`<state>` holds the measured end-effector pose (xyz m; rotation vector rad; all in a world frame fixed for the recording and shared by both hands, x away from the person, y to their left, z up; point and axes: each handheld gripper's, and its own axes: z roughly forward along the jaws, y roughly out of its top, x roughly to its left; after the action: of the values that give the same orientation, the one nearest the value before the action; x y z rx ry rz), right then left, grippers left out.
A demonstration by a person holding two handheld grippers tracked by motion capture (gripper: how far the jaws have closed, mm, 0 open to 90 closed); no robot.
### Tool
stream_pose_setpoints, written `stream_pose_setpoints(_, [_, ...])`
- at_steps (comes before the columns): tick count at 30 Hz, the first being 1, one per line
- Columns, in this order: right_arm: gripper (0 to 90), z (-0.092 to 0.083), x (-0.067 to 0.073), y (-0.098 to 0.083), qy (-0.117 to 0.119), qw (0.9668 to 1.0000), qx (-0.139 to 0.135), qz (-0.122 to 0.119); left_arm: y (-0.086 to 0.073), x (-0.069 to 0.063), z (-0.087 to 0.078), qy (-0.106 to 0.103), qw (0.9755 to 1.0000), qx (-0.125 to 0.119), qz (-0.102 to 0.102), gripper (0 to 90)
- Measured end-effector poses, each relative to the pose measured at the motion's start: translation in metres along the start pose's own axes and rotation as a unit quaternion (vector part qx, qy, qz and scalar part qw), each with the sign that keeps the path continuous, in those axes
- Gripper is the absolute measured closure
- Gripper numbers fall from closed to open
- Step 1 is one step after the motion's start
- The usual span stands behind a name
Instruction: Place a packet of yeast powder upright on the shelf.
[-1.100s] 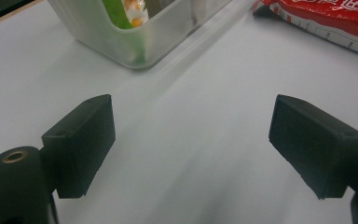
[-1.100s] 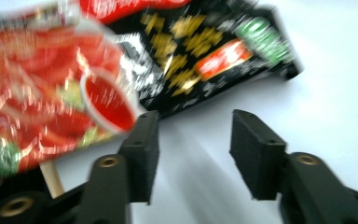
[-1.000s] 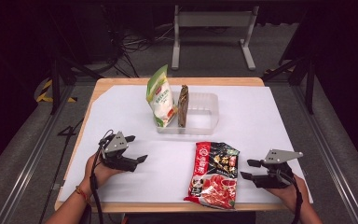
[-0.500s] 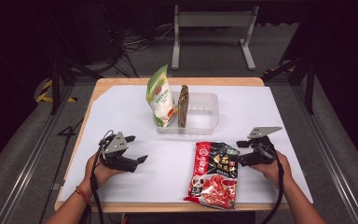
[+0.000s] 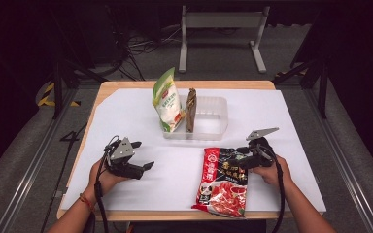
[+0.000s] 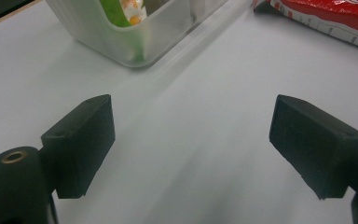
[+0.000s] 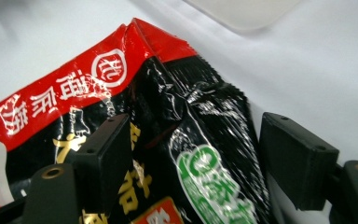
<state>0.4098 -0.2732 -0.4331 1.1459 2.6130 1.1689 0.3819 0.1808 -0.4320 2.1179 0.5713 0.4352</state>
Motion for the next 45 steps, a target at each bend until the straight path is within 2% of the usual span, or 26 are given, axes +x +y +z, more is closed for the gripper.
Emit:
stream_pose_setpoints(4, [30.1, 0.005, 0.001, 0.0, 0.011, 0.9999, -0.005, 0.006, 0.0, 0.0, 0.0, 0.0, 1.0, 0.002, 0.003, 15.0])
stream_pose_setpoints(6, [35.4, 0.005, 0.001, -0.001, 0.01, 0.9998, -0.014, 0.009, -0.001, 0.0, 0.001, -0.001, 1.0, 0.004, 0.001, 15.1])
stream_pose_setpoints(8, [46.2, 0.004, -0.002, -0.003, 0.018, 0.9995, -0.021, 0.018, -0.001, 0.0, 0.001, 0.0, 1.0, 0.006, 0.002, 15.1])
stream_pose_setpoints(15, [64.6, -0.001, -0.008, -0.006, 0.04, 0.9977, -0.04, 0.038, -0.001, 0.0, 0.001, 0.003, 0.9999, 0.009, 0.005, 15.4])
stream_pose_setpoints(20, [71.6, -0.003, -0.008, -0.007, 0.04, 0.9974, -0.049, 0.033, -0.001, 0.0, 0.001, 0.003, 0.9999, 0.01, 0.007, 16.4])
stream_pose_setpoints(22, [77.4, -0.007, -0.008, -0.009, 0.054, 0.9961, -0.062, 0.034, -0.002, 0.0, 0.001, 0.004, 0.9999, 0.012, 0.008, 16.6])
stream_pose_setpoints(27, [86.2, -0.012, -0.008, -0.009, 0.067, 0.9944, -0.077, 0.028, -0.002, 0.0, 0.001, 0.006, 0.9999, 0.013, 0.01, 16.8])
stream_pose_setpoints(36, [87.7, -0.028, 0.004, -0.007, 0.065, 0.9935, -0.093, 0.003, -0.002, 0.001, -0.001, 0.006, 0.9999, 0.009, 0.009, 17.5])
stream_pose_setpoints(38, [87.7, -0.034, 0.007, -0.007, 0.07, 0.9919, -0.106, -0.003, -0.002, 0.001, -0.001, 0.008, 0.9999, 0.01, 0.011, 17.1])
stream_pose_setpoints(45, [88.0, -0.044, 0.012, -0.006, 0.077, 0.9894, -0.123, -0.005, -0.002, 0.001, -0.001, 0.006, 0.9999, 0.01, 0.012, 17.2])
